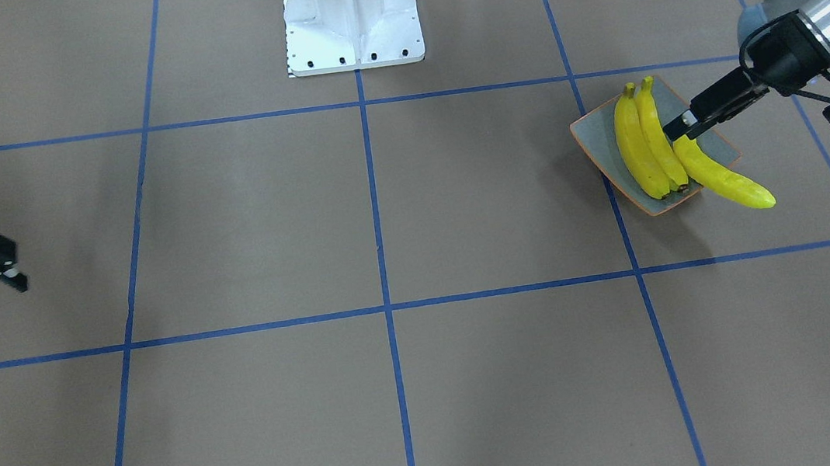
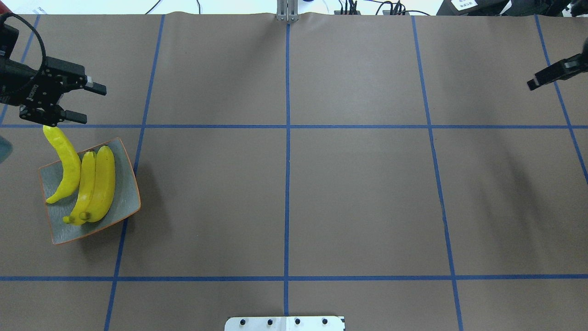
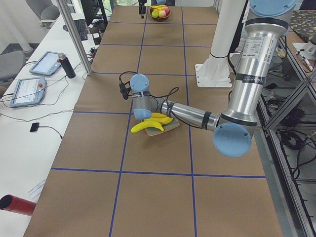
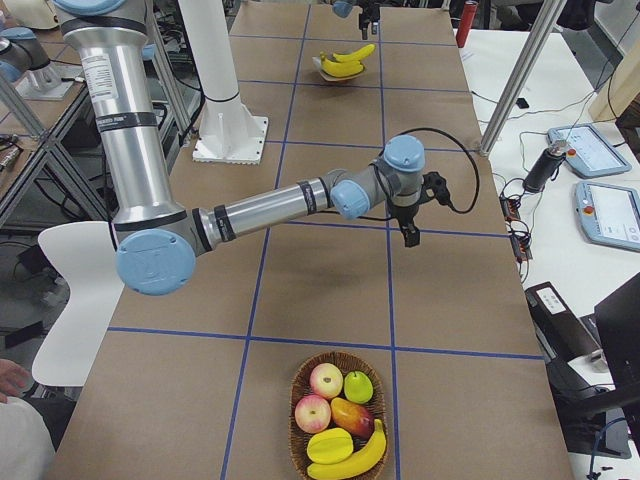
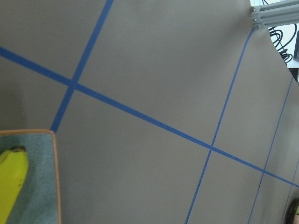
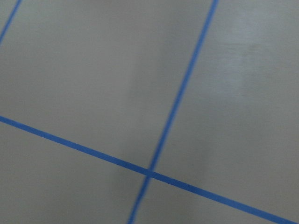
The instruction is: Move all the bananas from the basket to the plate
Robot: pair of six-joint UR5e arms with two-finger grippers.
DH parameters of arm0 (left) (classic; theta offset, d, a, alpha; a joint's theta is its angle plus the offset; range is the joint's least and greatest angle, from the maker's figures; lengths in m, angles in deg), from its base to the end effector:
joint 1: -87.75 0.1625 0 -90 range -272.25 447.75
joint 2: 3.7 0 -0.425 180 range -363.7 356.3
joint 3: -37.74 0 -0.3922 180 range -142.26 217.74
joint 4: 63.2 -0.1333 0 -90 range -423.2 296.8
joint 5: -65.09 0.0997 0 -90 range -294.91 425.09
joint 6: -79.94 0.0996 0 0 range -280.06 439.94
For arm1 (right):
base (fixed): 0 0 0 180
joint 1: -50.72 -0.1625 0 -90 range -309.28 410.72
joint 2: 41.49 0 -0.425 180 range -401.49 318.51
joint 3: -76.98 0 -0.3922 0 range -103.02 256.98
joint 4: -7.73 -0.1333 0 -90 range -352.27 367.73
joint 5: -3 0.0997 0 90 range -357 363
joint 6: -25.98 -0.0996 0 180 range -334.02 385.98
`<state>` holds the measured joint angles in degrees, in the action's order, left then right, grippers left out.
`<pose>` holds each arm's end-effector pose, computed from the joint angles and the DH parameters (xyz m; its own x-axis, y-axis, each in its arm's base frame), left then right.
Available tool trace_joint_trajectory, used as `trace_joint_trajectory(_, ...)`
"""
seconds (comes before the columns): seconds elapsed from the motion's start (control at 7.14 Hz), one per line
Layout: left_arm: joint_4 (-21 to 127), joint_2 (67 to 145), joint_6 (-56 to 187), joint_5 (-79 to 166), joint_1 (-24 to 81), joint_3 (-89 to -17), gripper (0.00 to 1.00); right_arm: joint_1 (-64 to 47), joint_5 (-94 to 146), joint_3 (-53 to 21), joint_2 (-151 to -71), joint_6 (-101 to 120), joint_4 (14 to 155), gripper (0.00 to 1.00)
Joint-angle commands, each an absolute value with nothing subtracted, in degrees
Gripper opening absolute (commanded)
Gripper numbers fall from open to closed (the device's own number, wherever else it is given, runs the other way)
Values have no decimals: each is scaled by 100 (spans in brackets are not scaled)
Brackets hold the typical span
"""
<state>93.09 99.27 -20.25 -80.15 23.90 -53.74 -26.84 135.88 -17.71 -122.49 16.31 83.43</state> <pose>0.1950 -0.5139 0.3895 0.0425 -0.3154 -0.9480 0.1645 0.9381 -0.3047 -0.0588 -0.5706 0.5071 0.6695 -0.3182 0.6712 0.0789 0.9289 0.3617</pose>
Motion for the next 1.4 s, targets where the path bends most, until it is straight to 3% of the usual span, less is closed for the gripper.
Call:
trace_joint_trajectory(0.0, 8991, 10167, -1885, -7993, 2403, -5376, 100, -4011, 13660, -378, -12359, 3870, 8306, 100)
trace_joint_trajectory(0.42, 8982, 10238, -1894, -7809, 2499, -5420, 100, -4262, 12295, 50, -12551, 4828, 8044, 100)
trace_joint_trajectory(0.7, 8982, 10247, -1894, -7475, 2736, -5429, 100, -4245, 11965, 899, -12552, 4804, 7009, 100)
trace_joint_trajectory(0.98, 8982, 10247, -1885, -7465, 2737, -5420, 100, -3965, 11595, 1577, -12325, 4499, 7049, 100)
trace_joint_trajectory(1.26, 8982, 10238, -1885, -7396, 2780, -5411, 100, -3429, 11533, 1668, -12018, 3882, 7746, 100)
